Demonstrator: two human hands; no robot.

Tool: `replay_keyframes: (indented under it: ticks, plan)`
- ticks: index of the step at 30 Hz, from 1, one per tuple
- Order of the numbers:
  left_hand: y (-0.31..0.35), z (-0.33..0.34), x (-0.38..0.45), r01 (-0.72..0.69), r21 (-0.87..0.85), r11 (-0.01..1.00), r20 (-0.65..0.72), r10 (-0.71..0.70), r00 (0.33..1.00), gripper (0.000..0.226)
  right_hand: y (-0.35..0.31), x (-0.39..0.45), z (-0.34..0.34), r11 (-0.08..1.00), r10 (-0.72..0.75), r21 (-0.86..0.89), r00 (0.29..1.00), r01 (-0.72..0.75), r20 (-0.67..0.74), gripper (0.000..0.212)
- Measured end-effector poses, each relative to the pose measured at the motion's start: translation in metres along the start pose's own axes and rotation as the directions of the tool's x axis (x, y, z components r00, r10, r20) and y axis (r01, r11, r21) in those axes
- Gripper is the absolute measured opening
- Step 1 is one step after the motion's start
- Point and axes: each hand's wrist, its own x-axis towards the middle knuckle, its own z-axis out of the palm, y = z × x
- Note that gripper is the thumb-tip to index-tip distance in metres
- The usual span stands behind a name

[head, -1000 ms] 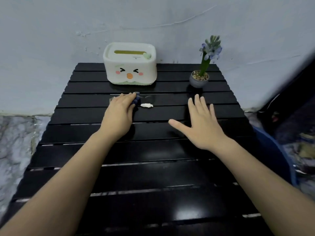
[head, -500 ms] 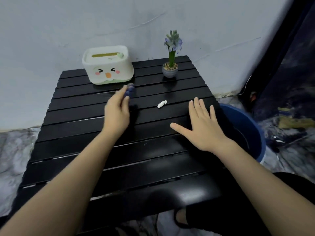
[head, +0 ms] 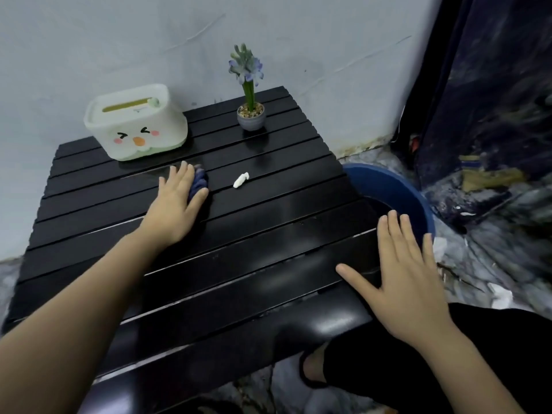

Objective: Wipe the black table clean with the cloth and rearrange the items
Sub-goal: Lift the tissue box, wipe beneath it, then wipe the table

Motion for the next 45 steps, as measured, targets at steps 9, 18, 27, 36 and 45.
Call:
replay_keyframes:
  ticks: [9, 18, 27, 36, 45]
  plan:
    - [0.099, 0.033, 0.054, -0.299, -0.056, 0.953, 0.113, 0.304, 0.946, 0.060, -0.002, 0.000, 0.002, 0.999, 0.006, -0.049, 1.000, -0.007, -0.019, 0.109]
    - [0.174, 0.056, 0.107, -0.435, -0.113, 0.893, 0.169, 0.449, 0.877, 0.052, -0.001, 0.002, 0.004, 0.999, 0.007, -0.054, 1.000, -0.008, -0.011, 0.109]
    - [0.151, 0.027, 0.066, -0.500, -0.162, 0.851, 0.237, 0.525, 0.818, 0.044, 0.000, 0.002, 0.005, 1.000, 0.001, -0.023, 1.000, -0.001, -0.019, 0.109]
    - [0.200, 0.065, 0.062, -0.373, -0.041, 0.927, 0.112, 0.375, 0.920, 0.051, 0.000, 0.000, 0.006, 1.000, 0.004, 0.013, 0.999, -0.004, -0.042, 0.109]
    - [0.172, 0.030, 0.033, -0.481, -0.157, 0.863, 0.074, 0.496, 0.865, 0.055, 0.003, 0.001, 0.006, 0.999, -0.001, 0.041, 0.999, 0.003, -0.043, 0.111]
